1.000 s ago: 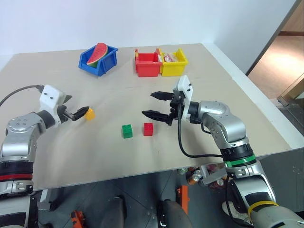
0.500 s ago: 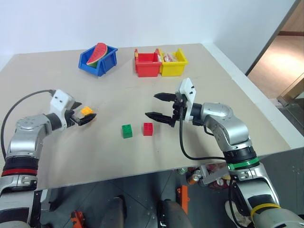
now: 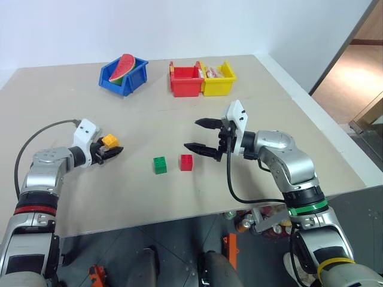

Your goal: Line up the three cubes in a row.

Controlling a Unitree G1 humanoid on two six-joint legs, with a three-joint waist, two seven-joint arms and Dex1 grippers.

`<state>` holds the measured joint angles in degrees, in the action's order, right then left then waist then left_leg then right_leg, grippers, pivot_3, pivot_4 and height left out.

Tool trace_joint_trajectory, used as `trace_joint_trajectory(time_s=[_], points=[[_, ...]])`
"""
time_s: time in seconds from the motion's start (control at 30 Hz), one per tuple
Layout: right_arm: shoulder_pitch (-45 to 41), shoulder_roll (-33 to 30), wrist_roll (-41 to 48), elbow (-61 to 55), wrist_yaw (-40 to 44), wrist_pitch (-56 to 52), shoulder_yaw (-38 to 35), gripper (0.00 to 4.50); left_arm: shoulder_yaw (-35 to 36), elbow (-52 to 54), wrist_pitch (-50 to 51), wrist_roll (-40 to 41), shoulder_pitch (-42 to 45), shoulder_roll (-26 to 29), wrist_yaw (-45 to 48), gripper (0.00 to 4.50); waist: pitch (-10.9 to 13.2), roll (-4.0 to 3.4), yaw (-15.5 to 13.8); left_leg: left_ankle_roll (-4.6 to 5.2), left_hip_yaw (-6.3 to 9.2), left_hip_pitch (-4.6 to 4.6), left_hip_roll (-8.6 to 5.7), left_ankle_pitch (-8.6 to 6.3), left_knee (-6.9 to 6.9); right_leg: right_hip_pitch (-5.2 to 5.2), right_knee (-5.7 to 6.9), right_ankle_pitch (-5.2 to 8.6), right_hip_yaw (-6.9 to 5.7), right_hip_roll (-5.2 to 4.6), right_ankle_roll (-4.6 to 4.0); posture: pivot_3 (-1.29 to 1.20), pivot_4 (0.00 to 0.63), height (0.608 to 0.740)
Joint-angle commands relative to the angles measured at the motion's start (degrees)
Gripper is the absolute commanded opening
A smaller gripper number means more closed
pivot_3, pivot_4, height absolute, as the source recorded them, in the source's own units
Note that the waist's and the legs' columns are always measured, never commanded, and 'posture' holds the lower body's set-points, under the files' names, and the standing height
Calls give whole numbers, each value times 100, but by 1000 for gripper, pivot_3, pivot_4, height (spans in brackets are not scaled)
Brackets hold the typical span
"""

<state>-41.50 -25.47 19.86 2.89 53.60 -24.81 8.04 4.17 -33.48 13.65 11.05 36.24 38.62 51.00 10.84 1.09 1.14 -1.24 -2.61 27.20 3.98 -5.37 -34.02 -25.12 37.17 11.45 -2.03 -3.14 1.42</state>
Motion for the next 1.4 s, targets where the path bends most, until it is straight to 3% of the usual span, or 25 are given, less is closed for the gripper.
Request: trace_joint_trajectory(time_s=[0.03, 0.07, 0.27, 0.4, 0.53, 0.93, 1.4], points=[[-83, -59, -1, -201, 10, 57, -118, 4500, 63, -25, -192, -30, 170, 21, 11, 1531, 0, 0, 0, 0, 0, 0, 0, 0, 0, 0, 0, 0, 0, 0, 0, 0, 150, 740], [-82, -62, -1, -198, 12, 56, -117, 4500, 72, -28, -205, -24, 164, 34, 19, 1326, 0, 0, 0, 0, 0, 0, 0, 0, 0, 0, 0, 0, 0, 0, 0, 0, 150, 740], [-92, -101, -33, -176, 52, 73, -113, 4500, 175, 367, -315, 72, -38, 263, 290, 1333, 0, 0, 1, 1, 0, 0, 0, 1, 0, 0, 0, 0, 0, 0, 0, 0, 150, 740], [-152, -200, -54, -85, 174, 107, -123, 4500, -96, 1620, -422, 357, -691, 541, 1403, 1333, 0, 0, 4, -5, -12, 1, 0, -3, 3, -4, 0, 2, 7, -6, -1, 0, 150, 740], [-198, -243, -78, -4, 288, 137, -97, 4500, -146, 1956, -340, 544, -903, 644, 1927, 1333, 0, 0, 2, -5, -15, 1, 2, -4, 3, -6, 0, 2, 6, -6, -2, 0, 150, 740], [-197, -290, -112, -15, 415, 82, -104, 4500, -385, 2097, -578, 554, -1157, 649, 2606, 1333, 0, 0, 3, -6, -17, 1, 3, -4, 3, -8, 0, 2, 6, -7, -2, 0, 150, 740], [-128, -358, -97, -102, 465, 34, -98, 4500, -440, 1661, -1146, 284, -1174, 486, 2414, 1333, 0, 0, 3, -6, -19, 1, 4, -4, 3, -9, 0, 2, 6, -7, -1, 0, 150, 740]])
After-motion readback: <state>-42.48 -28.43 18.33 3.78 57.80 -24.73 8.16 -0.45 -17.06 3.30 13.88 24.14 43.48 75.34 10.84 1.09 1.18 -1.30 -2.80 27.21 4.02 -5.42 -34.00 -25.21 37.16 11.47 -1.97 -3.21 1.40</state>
